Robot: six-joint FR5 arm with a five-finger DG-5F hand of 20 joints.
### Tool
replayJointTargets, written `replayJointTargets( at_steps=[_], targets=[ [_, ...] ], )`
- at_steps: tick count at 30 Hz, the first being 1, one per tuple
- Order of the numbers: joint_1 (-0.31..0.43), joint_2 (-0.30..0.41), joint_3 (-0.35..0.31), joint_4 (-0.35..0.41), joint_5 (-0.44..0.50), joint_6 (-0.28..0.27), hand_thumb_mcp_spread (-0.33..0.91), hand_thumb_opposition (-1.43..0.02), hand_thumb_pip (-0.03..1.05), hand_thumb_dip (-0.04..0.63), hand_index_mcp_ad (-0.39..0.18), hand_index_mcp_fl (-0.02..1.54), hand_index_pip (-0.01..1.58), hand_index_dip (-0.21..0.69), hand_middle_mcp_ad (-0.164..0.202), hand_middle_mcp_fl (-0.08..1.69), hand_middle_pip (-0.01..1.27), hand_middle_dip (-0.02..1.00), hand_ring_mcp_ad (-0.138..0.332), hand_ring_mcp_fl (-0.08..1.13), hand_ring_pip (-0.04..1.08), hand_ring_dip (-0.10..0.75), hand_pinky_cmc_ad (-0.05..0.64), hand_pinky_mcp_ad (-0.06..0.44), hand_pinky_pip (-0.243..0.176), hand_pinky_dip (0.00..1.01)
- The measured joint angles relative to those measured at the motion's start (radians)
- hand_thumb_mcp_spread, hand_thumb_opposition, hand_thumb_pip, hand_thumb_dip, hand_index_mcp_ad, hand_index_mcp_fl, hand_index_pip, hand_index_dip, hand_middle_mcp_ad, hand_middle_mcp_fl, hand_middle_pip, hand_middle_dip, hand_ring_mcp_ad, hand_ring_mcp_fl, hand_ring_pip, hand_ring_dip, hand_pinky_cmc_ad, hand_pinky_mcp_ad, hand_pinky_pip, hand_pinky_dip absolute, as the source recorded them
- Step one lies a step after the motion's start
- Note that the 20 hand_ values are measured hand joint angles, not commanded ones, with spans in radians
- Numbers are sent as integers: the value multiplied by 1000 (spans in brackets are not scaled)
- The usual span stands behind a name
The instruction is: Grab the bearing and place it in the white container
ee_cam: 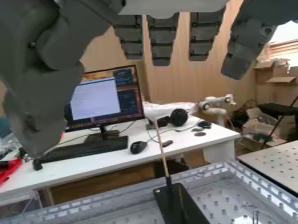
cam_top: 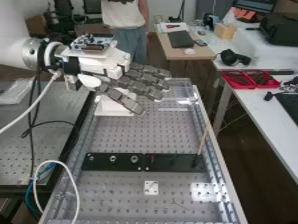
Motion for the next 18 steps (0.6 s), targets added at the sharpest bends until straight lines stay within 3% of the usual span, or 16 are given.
replayJointTargets(
  at_steps=[8, 18],
  targets=[
    [-29, -53, -34, 70, -2, 23, 297, -771, 539, 141, -54, 89, 276, 10, 72, 5, 138, 154, 187, -2, 89, 87, 449, 330, -106, 281],
    [-82, -135, -52, 131, -45, 15, 340, -806, 567, 190, -79, 138, 742, 10, 68, 2, 138, 154, 185, -2, 93, 87, 449, 330, -106, 265]
  ],
)
